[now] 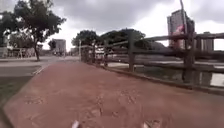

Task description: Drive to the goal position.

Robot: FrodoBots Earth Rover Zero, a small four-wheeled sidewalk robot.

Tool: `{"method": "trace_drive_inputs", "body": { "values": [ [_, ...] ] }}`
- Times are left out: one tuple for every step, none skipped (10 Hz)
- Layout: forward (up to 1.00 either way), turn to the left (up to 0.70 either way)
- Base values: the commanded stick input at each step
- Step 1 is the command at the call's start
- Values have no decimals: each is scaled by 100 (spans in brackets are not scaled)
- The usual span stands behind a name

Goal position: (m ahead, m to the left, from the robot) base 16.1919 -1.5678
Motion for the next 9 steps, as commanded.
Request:
{"method": "trace_drive_inputs", "body": {
  "values": [
    [70,0],
    [70,0],
    [70,0],
    [70,1],
    [70,8],
    [70,20],
    [70,32],
    [70,33],
    [70,31]
  ]
}}
